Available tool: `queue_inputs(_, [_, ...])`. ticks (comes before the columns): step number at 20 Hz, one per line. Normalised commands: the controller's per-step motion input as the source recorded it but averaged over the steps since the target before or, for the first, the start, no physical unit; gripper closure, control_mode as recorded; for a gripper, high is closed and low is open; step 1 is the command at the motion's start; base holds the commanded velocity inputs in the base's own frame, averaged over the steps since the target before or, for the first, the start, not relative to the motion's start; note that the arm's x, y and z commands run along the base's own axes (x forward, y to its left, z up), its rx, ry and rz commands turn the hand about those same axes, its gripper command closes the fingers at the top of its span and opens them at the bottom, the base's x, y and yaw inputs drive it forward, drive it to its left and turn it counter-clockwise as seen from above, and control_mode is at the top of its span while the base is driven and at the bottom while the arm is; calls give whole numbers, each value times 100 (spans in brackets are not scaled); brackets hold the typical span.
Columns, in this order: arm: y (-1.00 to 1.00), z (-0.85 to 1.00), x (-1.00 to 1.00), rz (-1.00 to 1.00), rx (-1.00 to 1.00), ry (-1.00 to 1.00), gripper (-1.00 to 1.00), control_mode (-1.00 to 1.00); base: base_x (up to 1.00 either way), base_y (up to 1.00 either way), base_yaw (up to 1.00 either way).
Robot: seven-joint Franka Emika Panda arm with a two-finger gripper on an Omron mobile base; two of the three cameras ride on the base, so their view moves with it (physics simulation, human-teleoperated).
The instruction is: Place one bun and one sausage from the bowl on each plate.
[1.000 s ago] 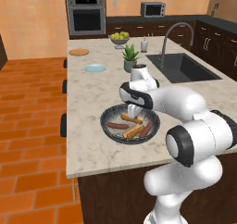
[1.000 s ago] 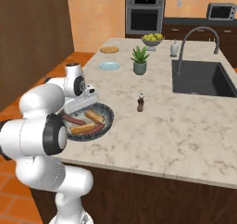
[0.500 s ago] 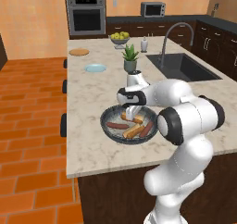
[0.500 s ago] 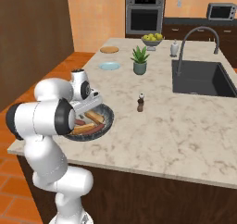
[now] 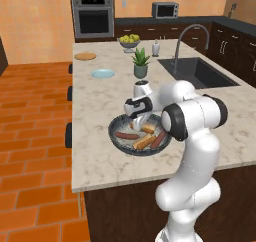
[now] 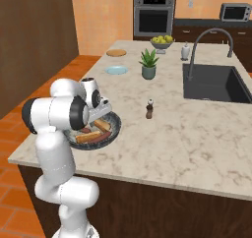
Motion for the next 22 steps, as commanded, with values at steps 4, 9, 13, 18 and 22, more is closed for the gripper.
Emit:
queue_inputs(4, [-2,-30,53,2,0,0,-100,-100,0,0,0])
queue_inputs(9, [0,-45,42,3,0,3,-100,-100,0,0,0])
queue_inputs(13, [0,-40,16,3,0,6,100,-100,0,0,0])
queue_inputs(18, [0,22,-19,1,1,-7,100,-100,0,0,0])
queue_inputs(22, [0,100,-63,0,12,-30,100,-100,0,0,0])
